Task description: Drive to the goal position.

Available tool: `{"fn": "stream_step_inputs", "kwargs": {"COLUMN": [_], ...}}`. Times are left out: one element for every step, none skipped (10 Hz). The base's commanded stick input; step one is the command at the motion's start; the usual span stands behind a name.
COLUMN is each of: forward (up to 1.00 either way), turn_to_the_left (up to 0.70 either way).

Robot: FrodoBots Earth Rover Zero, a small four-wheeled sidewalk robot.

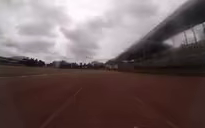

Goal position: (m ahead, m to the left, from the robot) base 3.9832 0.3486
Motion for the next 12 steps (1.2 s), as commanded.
{"fn": "stream_step_inputs", "kwargs": {"forward": [0.67,0.67,0.67,0.67,0.67,0.67,0.67,0.67,0.67,0.67,0.67,0.67], "turn_to_the_left": [0.0,0.0,0.0,0.0,0.0,0.0,0.0,0.0,0.0,0.0,0.0,0.0]}}
